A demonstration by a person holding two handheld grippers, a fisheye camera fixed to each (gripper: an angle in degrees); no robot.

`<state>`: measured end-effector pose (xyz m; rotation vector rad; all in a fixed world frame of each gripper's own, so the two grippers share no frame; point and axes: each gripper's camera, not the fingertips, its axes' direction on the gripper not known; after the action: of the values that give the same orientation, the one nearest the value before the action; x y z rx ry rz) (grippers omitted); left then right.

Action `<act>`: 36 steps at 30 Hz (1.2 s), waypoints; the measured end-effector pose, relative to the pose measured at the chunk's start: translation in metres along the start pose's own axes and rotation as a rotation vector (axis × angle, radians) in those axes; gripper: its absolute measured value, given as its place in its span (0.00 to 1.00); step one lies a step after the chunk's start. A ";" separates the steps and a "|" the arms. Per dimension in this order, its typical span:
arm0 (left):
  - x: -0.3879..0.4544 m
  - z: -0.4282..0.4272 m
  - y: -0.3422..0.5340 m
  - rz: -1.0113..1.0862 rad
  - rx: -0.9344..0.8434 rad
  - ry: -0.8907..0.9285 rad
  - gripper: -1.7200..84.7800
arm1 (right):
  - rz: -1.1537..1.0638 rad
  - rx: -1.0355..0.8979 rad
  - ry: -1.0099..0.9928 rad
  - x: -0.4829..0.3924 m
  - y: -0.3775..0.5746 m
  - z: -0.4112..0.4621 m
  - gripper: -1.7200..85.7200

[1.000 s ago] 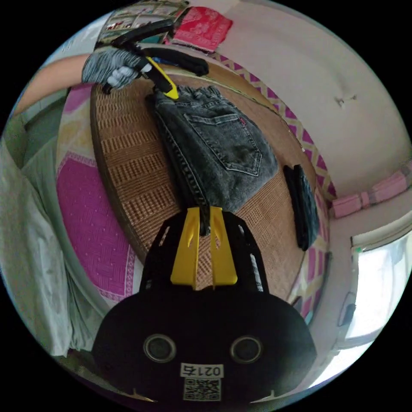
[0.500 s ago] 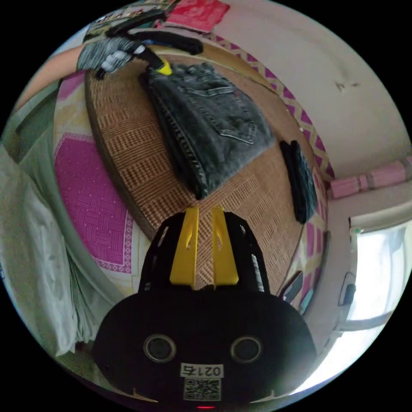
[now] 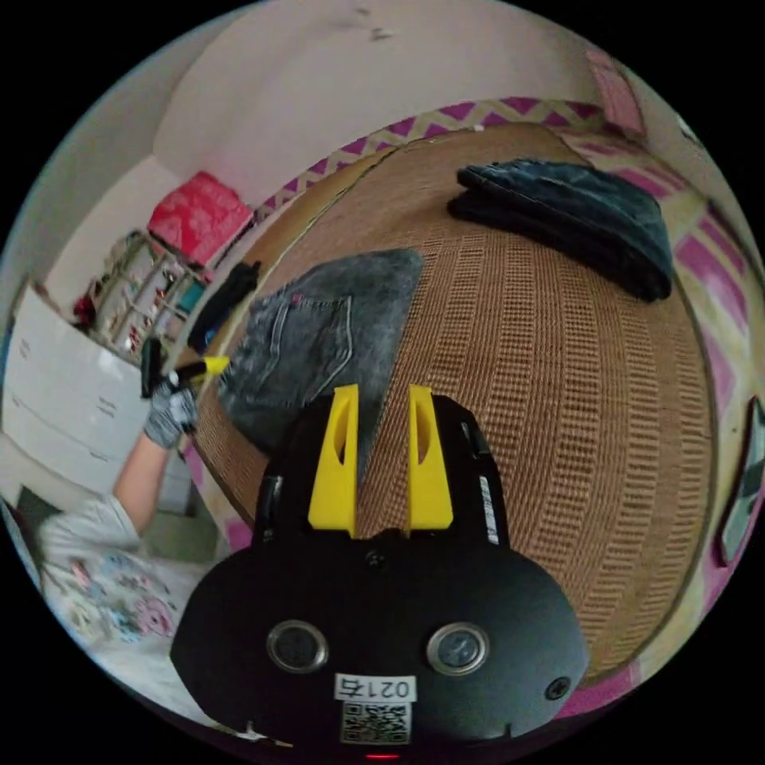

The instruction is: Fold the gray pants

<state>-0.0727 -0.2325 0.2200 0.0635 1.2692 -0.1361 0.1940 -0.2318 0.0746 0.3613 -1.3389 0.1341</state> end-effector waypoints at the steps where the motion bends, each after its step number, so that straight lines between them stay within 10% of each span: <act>1: -0.007 0.008 -0.007 -0.022 -0.026 0.036 0.18 | 0.053 -0.027 -0.082 0.018 -0.023 0.000 0.15; 20: 0.023 0.074 -0.058 -0.013 -0.070 0.216 0.09 | 0.030 -0.162 -0.460 0.074 -0.193 -0.026 0.09; 36: 0.299 0.263 -0.284 0.317 -0.128 0.125 0.10 | 0.162 0.211 -0.058 0.216 -0.369 -0.246 0.09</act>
<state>0.2241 -0.5660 0.0208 0.1645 1.3734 0.2253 0.5824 -0.5204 0.1719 0.4368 -1.4150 0.4053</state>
